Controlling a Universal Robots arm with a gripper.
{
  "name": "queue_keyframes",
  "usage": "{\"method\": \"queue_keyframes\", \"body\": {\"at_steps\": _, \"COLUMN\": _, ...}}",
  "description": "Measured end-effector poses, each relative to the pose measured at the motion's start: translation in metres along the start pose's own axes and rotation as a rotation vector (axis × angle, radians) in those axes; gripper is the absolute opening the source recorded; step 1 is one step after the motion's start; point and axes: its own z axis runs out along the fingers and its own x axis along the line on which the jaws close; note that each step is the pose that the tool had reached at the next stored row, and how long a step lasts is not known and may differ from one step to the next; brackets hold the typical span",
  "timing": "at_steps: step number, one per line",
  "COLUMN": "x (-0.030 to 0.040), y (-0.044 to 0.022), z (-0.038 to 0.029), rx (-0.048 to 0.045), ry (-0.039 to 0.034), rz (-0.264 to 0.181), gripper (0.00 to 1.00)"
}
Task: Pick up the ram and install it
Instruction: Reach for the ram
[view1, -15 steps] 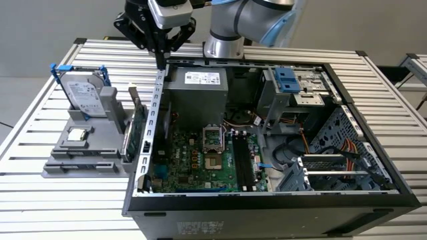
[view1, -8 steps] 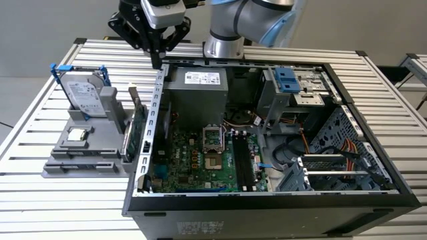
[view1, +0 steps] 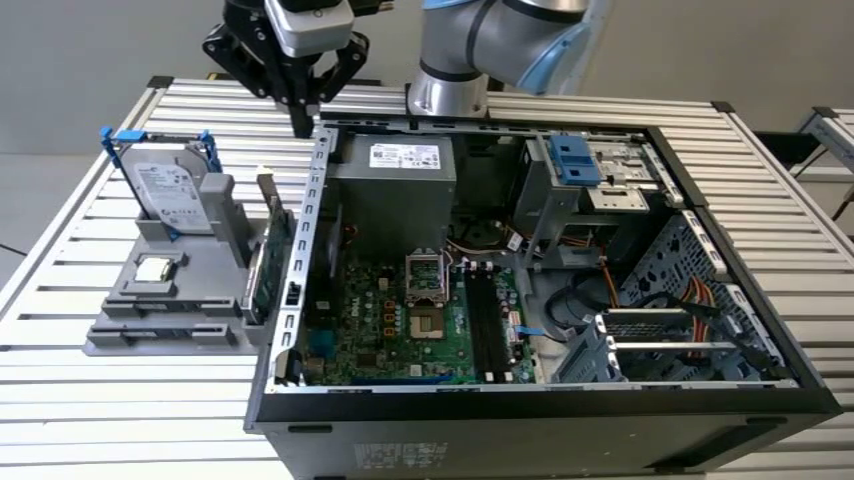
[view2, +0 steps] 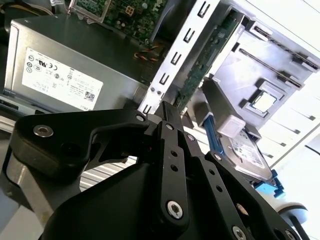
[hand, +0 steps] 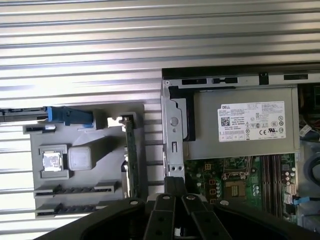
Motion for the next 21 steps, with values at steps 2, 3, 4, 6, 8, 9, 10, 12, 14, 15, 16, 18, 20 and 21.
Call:
{"method": "queue_keyframes", "body": {"at_steps": 2, "x": 0.0022, "y": -0.0001, "z": -0.0001, "rx": 0.0, "ry": 0.0, "rz": 0.0, "gripper": 0.0}}
{"method": "queue_keyframes", "body": {"at_steps": 3, "x": 0.0034, "y": -0.0002, "z": 0.0, "rx": 0.0, "ry": 0.0, "rz": 0.0, "gripper": 0.0}}
{"method": "queue_keyframes", "body": {"at_steps": 4, "x": 0.0046, "y": -0.0003, "z": -0.0001, "rx": 0.0, "ry": 0.0, "rz": 0.0, "gripper": 0.0}}
{"method": "queue_keyframes", "body": {"at_steps": 6, "x": 0.0074, "y": -0.0005, "z": -0.0002, "rx": 0.0001, "ry": 0.0002, "rz": 0.0, "gripper": 0.0}}
{"method": "queue_keyframes", "body": {"at_steps": 8, "x": 0.0103, "y": -0.0007, "z": -0.0002, "rx": 0.0, "ry": 0.0003, "rz": 0.0, "gripper": 0.0}}
{"method": "queue_keyframes", "body": {"at_steps": 9, "x": 0.0117, "y": -0.0008, "z": -0.0003, "rx": 0.0, "ry": 0.0004, "rz": 0.0, "gripper": 0.0}}
{"method": "queue_keyframes", "body": {"at_steps": 10, "x": 0.013, "y": -0.0009, "z": -0.0003, "rx": 0.0, "ry": 0.001, "rz": 0.0, "gripper": 0.0}}
{"method": "queue_keyframes", "body": {"at_steps": 12, "x": 0.0154, "y": -0.0011, "z": -0.0003, "rx": 0.0002, "ry": 0.0028, "rz": -0.001, "gripper": 0.0}}
{"method": "queue_keyframes", "body": {"at_steps": 14, "x": 0.0179, "y": -0.0012, "z": -0.0004, "rx": 0.0003, "ry": 0.0045, "rz": -0.001, "gripper": 0.0}}
{"method": "queue_keyframes", "body": {"at_steps": 15, "x": 0.0192, "y": -0.0013, "z": -0.0004, "rx": 0.0004, "ry": 0.0054, "rz": -0.001, "gripper": 0.0}}
{"method": "queue_keyframes", "body": {"at_steps": 16, "x": 0.0204, "y": -0.0014, "z": -0.0005, "rx": 0.0004, "ry": 0.0064, "rz": -0.001, "gripper": 0.0}}
{"method": "queue_keyframes", "body": {"at_steps": 18, "x": 0.0226, "y": -0.0015, "z": -0.0005, "rx": 0.0006, "ry": 0.009, "rz": -0.002, "gripper": 0.0}}
{"method": "queue_keyframes", "body": {"at_steps": 20, "x": 0.0248, "y": -0.0017, "z": -0.0005, "rx": 0.0008, "ry": 0.0122, "rz": -0.002, "gripper": 0.0}}
{"method": "queue_keyframes", "body": {"at_steps": 21, "x": 0.0258, "y": -0.0018, "z": -0.0006, "rx": 0.0009, "ry": 0.014, "rz": -0.002, "gripper": 0.0}}
